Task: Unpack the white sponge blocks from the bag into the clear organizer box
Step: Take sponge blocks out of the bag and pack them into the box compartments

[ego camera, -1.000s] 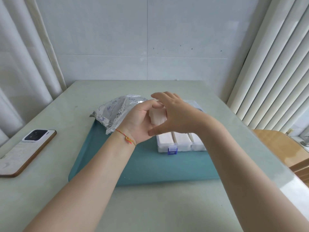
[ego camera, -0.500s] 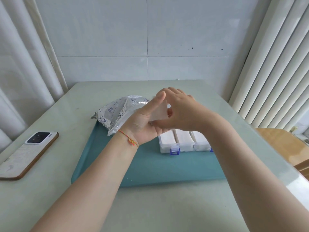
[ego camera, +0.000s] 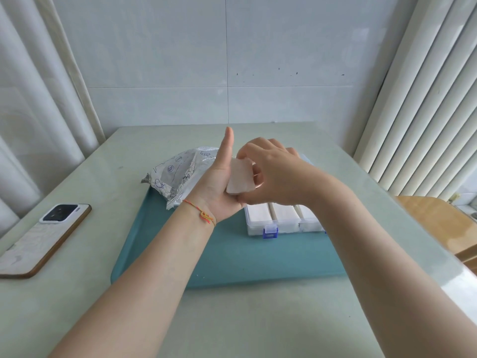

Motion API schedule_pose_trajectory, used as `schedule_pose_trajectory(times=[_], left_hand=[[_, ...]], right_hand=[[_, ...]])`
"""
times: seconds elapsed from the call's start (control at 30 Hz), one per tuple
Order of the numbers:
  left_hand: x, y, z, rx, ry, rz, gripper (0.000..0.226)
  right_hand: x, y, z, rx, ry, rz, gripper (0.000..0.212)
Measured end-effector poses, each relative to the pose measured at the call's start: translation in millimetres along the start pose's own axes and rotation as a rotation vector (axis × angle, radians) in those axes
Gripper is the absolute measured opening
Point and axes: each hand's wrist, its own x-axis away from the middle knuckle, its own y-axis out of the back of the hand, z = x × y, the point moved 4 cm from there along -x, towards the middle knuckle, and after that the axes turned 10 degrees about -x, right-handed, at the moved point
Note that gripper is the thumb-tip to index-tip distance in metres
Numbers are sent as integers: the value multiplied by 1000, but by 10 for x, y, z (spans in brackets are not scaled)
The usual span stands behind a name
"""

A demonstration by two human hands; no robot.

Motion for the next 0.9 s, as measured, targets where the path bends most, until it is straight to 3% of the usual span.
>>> schedule_pose_trajectory(times=[0.27,0.37,0.43,0.53,0.6,0.73,0.9], left_hand=[[15,-14,21,-13,2,21,61],[9,5,30,-70,-4,-20,50],[16,4,13,-137,-7,-26,58],[35,-63,-30,-209,-59,43,77],[22,-146,-24,-189,-68,93,82],[-57,-253,43,-155,-42,95,81],[-149,-442,152,-279,19,74,85]], right_hand=[[-6,29,-57,49,-58,-32,68],[24,70,-72,-29,-98,39,79],[56,155,-94,-172,-127,68,65],[101,268,-155,-597,-166,24,24],[113,262,-218,-690,-185,25,13],[120,271,-371,-726,-197,1,8],[263,443,-582,-751,-201,-41,14]])
